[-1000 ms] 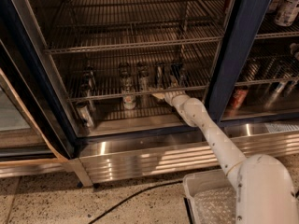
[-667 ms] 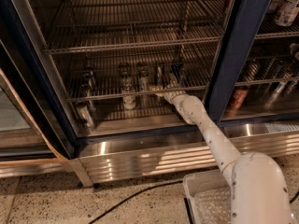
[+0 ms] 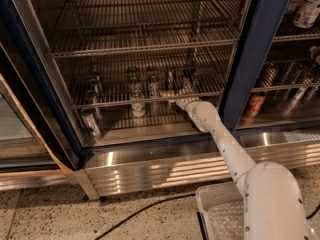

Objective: Pick redbull can from bottom shelf of fridge

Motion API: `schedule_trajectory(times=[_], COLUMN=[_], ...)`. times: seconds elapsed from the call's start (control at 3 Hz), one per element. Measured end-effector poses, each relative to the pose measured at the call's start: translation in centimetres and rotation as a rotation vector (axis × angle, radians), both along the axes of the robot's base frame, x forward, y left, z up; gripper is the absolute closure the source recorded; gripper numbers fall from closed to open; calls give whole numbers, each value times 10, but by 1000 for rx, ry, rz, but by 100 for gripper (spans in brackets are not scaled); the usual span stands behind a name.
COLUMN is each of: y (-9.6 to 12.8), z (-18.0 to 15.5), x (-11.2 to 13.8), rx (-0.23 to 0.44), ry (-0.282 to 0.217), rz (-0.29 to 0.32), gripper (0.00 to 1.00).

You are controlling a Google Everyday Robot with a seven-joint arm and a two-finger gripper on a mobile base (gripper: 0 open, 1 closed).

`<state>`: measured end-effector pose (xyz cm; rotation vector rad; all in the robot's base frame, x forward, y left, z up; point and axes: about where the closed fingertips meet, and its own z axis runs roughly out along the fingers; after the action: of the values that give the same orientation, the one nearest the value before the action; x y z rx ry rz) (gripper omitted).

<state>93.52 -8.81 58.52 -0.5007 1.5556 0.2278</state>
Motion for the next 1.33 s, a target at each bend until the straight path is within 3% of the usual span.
schedule_trajectory(times=[0.33,1.33], y=[0,5], z=[0,-14], x=[0,32], rx=[0,-13], ry=[0,0], rz=[0,-57], gripper=[24,32])
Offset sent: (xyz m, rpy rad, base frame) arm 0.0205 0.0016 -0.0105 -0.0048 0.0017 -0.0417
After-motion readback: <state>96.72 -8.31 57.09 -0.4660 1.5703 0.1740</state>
